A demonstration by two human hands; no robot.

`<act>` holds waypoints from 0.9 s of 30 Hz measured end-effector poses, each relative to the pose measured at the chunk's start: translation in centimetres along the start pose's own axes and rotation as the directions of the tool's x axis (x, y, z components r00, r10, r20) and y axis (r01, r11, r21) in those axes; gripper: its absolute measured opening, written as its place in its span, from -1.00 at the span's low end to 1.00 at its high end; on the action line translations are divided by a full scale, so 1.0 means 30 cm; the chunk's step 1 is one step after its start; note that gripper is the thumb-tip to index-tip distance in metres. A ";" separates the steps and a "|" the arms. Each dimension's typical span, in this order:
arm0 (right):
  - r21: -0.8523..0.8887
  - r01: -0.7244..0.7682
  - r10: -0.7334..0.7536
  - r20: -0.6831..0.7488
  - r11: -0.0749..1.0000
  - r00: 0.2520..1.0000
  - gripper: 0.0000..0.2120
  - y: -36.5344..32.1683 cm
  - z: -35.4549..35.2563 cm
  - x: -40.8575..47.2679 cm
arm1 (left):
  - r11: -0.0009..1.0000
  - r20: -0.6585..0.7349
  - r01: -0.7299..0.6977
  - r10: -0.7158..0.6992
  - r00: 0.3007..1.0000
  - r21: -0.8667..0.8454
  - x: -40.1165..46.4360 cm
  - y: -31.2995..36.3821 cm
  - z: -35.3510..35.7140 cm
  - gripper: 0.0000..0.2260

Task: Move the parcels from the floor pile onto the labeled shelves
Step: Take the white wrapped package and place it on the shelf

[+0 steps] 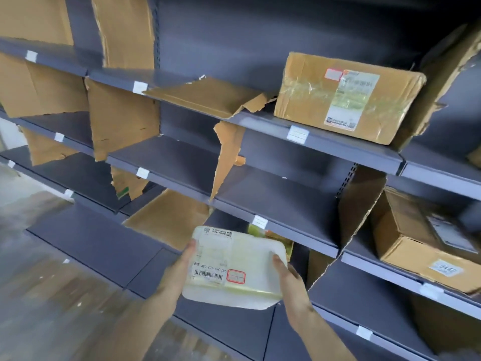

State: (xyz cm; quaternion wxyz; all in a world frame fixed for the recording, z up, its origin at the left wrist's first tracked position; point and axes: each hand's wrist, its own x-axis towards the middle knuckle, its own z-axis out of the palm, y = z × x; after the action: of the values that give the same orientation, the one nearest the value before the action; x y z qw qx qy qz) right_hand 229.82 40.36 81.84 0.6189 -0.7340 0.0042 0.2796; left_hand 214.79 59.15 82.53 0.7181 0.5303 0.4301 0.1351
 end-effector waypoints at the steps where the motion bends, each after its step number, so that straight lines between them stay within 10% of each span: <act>1: 0.000 -0.005 0.005 -0.024 1.000 1.000 -0.56 -0.004 -0.023 0.011 | 1.000 0.007 0.004 -0.004 1.000 -0.006 0.018 0.008 0.032 -0.56; 27: 0.072 -0.094 0.102 -0.115 0.993 0.988 -0.51 -0.020 -0.132 0.187 | 0.994 0.127 0.038 -0.051 0.991 0.104 0.197 0.067 0.243 -0.52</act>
State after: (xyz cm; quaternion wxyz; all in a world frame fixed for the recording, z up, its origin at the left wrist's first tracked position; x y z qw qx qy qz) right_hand 236.36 38.80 80.36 0.6270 -0.7274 0.0861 0.2653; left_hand 224.37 59.10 81.99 0.7196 0.5637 0.4006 0.0625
